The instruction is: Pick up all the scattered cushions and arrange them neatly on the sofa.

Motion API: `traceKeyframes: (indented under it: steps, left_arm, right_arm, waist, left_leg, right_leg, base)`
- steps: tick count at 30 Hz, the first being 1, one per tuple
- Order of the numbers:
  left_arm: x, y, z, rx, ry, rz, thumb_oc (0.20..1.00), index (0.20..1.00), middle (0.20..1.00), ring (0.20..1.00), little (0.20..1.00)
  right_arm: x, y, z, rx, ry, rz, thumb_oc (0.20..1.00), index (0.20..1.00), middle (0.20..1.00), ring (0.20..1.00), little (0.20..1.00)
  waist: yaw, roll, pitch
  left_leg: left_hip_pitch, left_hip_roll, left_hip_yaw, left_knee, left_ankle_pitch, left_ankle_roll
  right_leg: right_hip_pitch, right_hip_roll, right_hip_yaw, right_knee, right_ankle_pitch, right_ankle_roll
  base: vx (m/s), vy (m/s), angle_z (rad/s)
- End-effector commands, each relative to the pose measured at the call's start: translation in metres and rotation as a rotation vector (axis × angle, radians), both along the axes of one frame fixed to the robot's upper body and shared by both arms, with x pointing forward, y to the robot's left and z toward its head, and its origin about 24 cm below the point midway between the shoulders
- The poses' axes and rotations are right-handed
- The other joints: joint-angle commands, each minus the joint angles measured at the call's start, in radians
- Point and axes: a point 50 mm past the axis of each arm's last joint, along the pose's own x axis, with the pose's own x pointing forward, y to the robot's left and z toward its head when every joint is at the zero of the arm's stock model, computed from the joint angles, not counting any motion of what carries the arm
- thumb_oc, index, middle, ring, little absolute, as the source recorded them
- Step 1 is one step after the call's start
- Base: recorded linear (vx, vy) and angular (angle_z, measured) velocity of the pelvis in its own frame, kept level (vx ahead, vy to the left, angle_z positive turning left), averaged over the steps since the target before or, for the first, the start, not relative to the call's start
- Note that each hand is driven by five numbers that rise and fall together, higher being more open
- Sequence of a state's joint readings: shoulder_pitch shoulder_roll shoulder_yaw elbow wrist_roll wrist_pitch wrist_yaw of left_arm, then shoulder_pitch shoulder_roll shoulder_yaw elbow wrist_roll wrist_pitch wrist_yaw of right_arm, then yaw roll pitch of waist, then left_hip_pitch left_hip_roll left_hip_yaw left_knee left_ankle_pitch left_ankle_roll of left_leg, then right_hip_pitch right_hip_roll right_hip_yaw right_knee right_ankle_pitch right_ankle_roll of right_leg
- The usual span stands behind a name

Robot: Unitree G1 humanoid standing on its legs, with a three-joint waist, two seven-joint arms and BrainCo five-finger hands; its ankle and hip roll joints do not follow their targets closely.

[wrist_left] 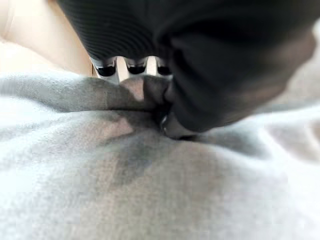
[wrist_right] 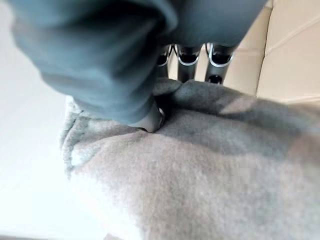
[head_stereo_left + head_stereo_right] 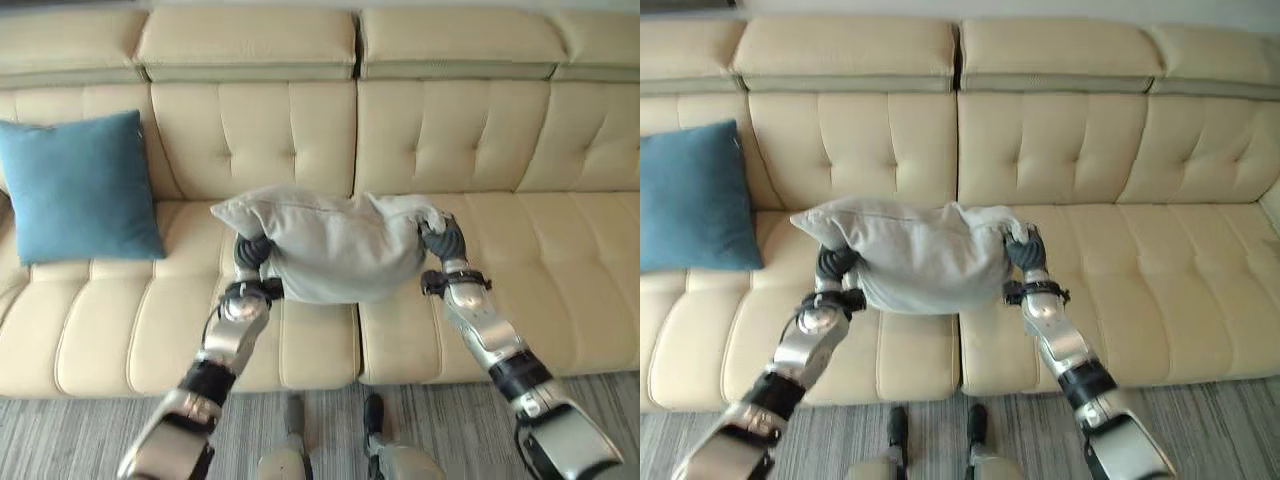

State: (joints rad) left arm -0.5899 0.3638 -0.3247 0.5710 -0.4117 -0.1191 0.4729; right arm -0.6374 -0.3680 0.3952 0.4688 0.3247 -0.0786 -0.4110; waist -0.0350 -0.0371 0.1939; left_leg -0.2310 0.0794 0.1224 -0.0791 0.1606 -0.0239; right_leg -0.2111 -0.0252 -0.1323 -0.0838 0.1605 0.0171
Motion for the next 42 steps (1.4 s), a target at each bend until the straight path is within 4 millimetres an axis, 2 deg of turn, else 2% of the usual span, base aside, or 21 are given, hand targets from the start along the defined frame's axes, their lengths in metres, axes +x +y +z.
traceKeyframes:
  steps: [1,3,6,7,8,9,11,14,16,17,18,22,25,26,28,29,31,32,35,37,42]
  left_arm:
    - [0.023,-0.056,0.088,0.142,-0.324,-0.209,0.200,0.200,0.200,0.200,0.200]
    - [0.038,-0.044,0.114,0.265,-0.357,-0.133,0.200,0.200,0.200,0.200,0.200]
    - [0.048,-0.036,0.130,0.358,-0.351,-0.080,0.200,0.200,0.200,0.200,0.200]
    - [0.050,-0.033,0.132,0.364,-0.345,-0.071,0.316,0.316,0.316,0.316,0.316]
    - [0.054,-0.028,0.134,0.393,-0.320,-0.045,0.708,0.708,0.708,0.708,0.708]
    - [0.054,-0.028,0.135,0.393,-0.321,-0.045,1.000,1.000,1.000,1.000,1.000]
    - [0.063,-0.008,0.141,0.440,-0.249,0.014,1.000,1.000,1.000,1.000,1.000]
    - [0.067,0.024,0.140,0.342,-0.142,0.090,1.000,1.000,1.000,1.000,1.000]
    - [0.067,0.033,0.139,0.262,-0.126,0.109,1.000,1.000,1.000,1.000,1.000]
    - [0.066,0.046,0.131,0.143,-0.084,0.138,1.000,1.000,1.000,1.000,1.000]
    - [0.062,0.068,0.124,-0.052,-0.055,0.184,1.000,1.000,1.000,1.000,1.000]
    - [0.046,0.113,0.102,-0.364,-0.061,0.284,1.000,1.000,1.000,1.000,1.000]
    - [0.032,0.137,0.086,-0.351,-0.035,0.327,1.000,1.000,1.000,1.000,1.000]
    - [0.010,0.163,0.055,-0.264,0.033,0.365,1.000,1.000,1.000,1.000,1.000]
    - [-0.010,0.178,0.035,-0.107,0.086,0.373,1.000,1.000,1.000,1.000,1.000]
    - [-0.012,0.178,0.033,-0.103,0.092,0.374,1.000,1.000,1.000,1.000,1.000]
    - [-0.041,0.180,0.001,-0.016,0.127,0.359,1.000,1.000,1.000,1.000,1.000]
    - [-0.078,0.176,-0.040,0.057,0.220,0.331,1.000,1.000,1.000,1.000,1.000]
    - [-0.121,0.169,-0.092,0.021,0.374,0.362,1.000,1.000,1.000,1.000,1.000]
    - [-0.134,0.167,-0.104,0.011,0.419,0.372,1.000,1.000,1.000,1.000,1.000]
    - [-0.179,0.128,-0.159,-0.087,0.605,0.326,1.000,1.000,1.000,1.000,1.000]
  right_arm:
    - [0.010,0.043,0.086,0.008,-0.327,0.128,0.200,0.200,0.200,0.200,0.200]
    - [0.023,0.033,0.111,-0.061,-0.373,0.063,0.200,0.200,0.200,0.200,0.200]
    - [0.034,0.020,0.124,-0.126,-0.381,-0.012,0.200,0.200,0.200,0.200,0.200]
    - [0.036,0.017,0.126,-0.136,-0.374,-0.029,0.200,0.200,0.200,0.200,0.200]
    - [0.041,0.009,0.125,-0.167,-0.342,-0.059,0.200,0.200,0.200,0.200,0.200]
    - [0.042,0.009,0.125,-0.167,-0.343,-0.059,0.200,0.200,0.200,0.200,0.200]
    - [0.054,-0.013,0.122,-0.307,-0.230,-0.129,1.000,1.000,1.000,1.000,1.000]
    - [0.063,-0.047,0.105,-0.318,-0.043,-0.222,1.000,1.000,1.000,1.000,1.000]
    - [0.063,-0.056,0.101,-0.302,-0.002,-0.249,1.000,1.000,1.000,1.000,1.000]
    - [0.062,-0.069,0.091,-0.243,0.062,-0.294,1.000,1.000,1.000,1.000,1.000]
    - [0.058,-0.090,0.078,-0.078,0.131,-0.378,1.000,1.000,1.000,1.000,1.000]
    - [0.044,-0.126,0.054,0.416,0.141,-0.510,1.000,1.000,1.000,1.000,1.000]
    - [0.032,-0.144,0.035,0.536,0.141,-0.547,1.000,1.000,1.000,1.000,1.000]
    - [0.010,-0.165,0.002,0.498,0.172,-0.577,1.000,1.000,1.000,1.000,1.000]
    - [-0.013,-0.181,-0.026,0.473,0.191,-0.614,1.000,1.000,1.000,1.000,1.000]
    - [-0.014,-0.181,-0.028,0.471,0.197,-0.615,1.000,1.000,1.000,1.000,1.000]
    - [-0.044,-0.181,-0.063,0.404,0.252,-0.578,1.000,1.000,1.000,1.000,1.000]
    - [-0.078,-0.177,-0.095,0.296,0.326,-0.535,1.000,1.000,1.000,1.000,1.000]
    - [-0.108,-0.168,-0.125,0.195,0.418,-0.507,1.000,1.000,1.000,1.000,1.000]
    - [-0.115,-0.163,-0.133,0.186,0.453,-0.494,1.000,1.000,1.000,1.000,1.000]
    - [-0.136,-0.123,-0.169,0.212,0.586,-0.387,1.000,1.000,1.000,1.000,1.000]
  waist:
    - [0.003,-0.040,0.027]
    - [0.000,-0.043,0.031]
    - [-0.002,-0.043,0.037]
    - [-0.001,-0.043,0.038]
    - [-0.002,-0.043,0.036]
    - [-0.003,-0.043,0.035]
    - [-0.006,-0.043,0.034]
    - [-0.009,-0.042,0.033]
    - [-0.010,-0.040,0.032]
    - [-0.010,-0.038,0.032]
    - [-0.009,-0.030,0.024]
    - [-0.008,-0.010,-0.003]
    - [-0.010,-0.006,-0.024]
    - [-0.010,-0.001,-0.040]
    - [-0.006,0.001,-0.060]
    - [-0.005,0.000,-0.064]
    - [0.001,0.001,-0.077]
    - [0.007,-0.001,-0.086]
    - [0.010,-0.005,-0.106]
    - [0.012,-0.006,-0.110]
    - [0.023,-0.012,-0.121]
  left_leg:
    - [0.036,0.037,-0.010,0.048,-0.133,-0.076]
    - [-0.019,0.036,-0.013,0.045,-0.115,-0.082]
    - [-0.043,0.033,-0.013,0.030,-0.101,-0.088]
    - [-0.049,0.032,-0.015,0.023,-0.095,-0.089]
    - [-0.055,0.030,-0.016,0.013,-0.088,-0.091]
    - [-0.059,0.030,-0.017,0.013,-0.086,-0.090]
    - [-0.065,0.028,-0.019,-0.004,-0.074,-0.095]
    - [-0.051,0.028,-0.017,-0.008,-0.076,-0.098]
    - [-0.049,0.027,-0.019,-0.008,-0.075,-0.098]
    - [-0.038,0.026,-0.019,-0.008,-0.078,-0.098]
    - [-0.014,0.023,-0.019,-0.008,-0.086,-0.098]
    - [0.031,0.016,-0.016,-0.008,-0.114,-0.097]
    - [0.050,0.012,-0.014,-0.008,-0.119,-0.096]
    - [0.080,0.008,-0.011,-0.008,-0.135,-0.093]
    - [0.099,0.004,-0.009,-0.008,-0.137,-0.088]
    - [0.102,0.004,-0.009,-0.008,-0.138,-0.088]
    - [0.125,0.000,-0.010,-0.008,-0.143,-0.083]
    - [0.147,-0.004,-0.012,-0.008,-0.150,-0.076]
    - [0.175,-0.006,-0.010,-0.008,-0.158,-0.068]
    - [0.183,-0.007,-0.010,-0.008,-0.161,-0.065]
    - [0.204,-0.013,-0.007,-0.008,-0.170,-0.053]
  right_leg:
    - [0.032,-0.069,0.030,0.076,-0.195,0.112]
    - [-0.026,-0.072,0.025,0.077,-0.176,0.119]
    - [-0.055,-0.073,0.020,0.072,-0.163,0.126]
    - [-0.062,-0.074,0.020,0.068,-0.159,0.128]
    - [-0.070,-0.073,0.020,0.064,-0.154,0.129]
    - [-0.074,-0.073,0.019,0.063,-0.152,0.129]
    - [-0.080,-0.071,0.015,0.049,-0.141,0.135]
    - [-0.065,-0.070,0.013,0.037,-0.137,0.138]
    - [-0.062,-0.070,0.011,0.033,-0.134,0.138]
    - [-0.053,-0.070,0.009,0.030,-0.135,0.137]
    - [-0.032,-0.069,0.007,0.024,-0.135,0.136]
    - [0.018,-0.071,0.001,0.009,-0.146,0.137]
    - [0.040,-0.075,-0.005,0.002,-0.144,0.139]
    - [0.069,-0.079,-0.008,0.001,-0.152,0.141]
    - [0.090,-0.083,-0.010,-0.002,-0.147,0.142]
    - [0.093,-0.083,-0.010,-0.003,-0.147,0.142]
    - [0.116,-0.087,-0.013,-0.003,-0.149,0.144]
    - [0.138,-0.089,-0.016,-0.003,-0.152,0.146]
    - [0.164,-0.094,-0.014,-0.003,-0.157,0.147]
    - [0.172,-0.095,-0.013,-0.003,-0.159,0.149]
    - [0.184,-0.101,-0.009,-0.003,-0.153,0.153]
  base:
    - [-0.04,-0.009,0.00]
    - [0.00,0.000,0.00]
    - [0.01,-0.004,0.03]
    - [0.00,0.000,0.00]
    - [0.00,0.000,0.00]
    - [0.01,0.005,0.04]
    - [0.01,0.002,0.05]
    - [0.00,0.000,0.01]
    - [0.00,0.000,0.00]
    - [0.04,0.025,-0.01]
    - [0.07,0.037,0.00]
    - [0.08,0.047,-0.01]
    - [0.08,0.055,-0.04]
    - [0.08,0.056,-0.01]
    - [0.08,0.059,-0.02]
    - [0.05,0.050,-0.02]
    - [0.05,0.067,0.01]
    - [0.06,0.082,0.00]
    - [0.02,0.066,-0.01]
    - [-0.01,0.039,0.00]
    - [-0.07,0.072,-0.03]
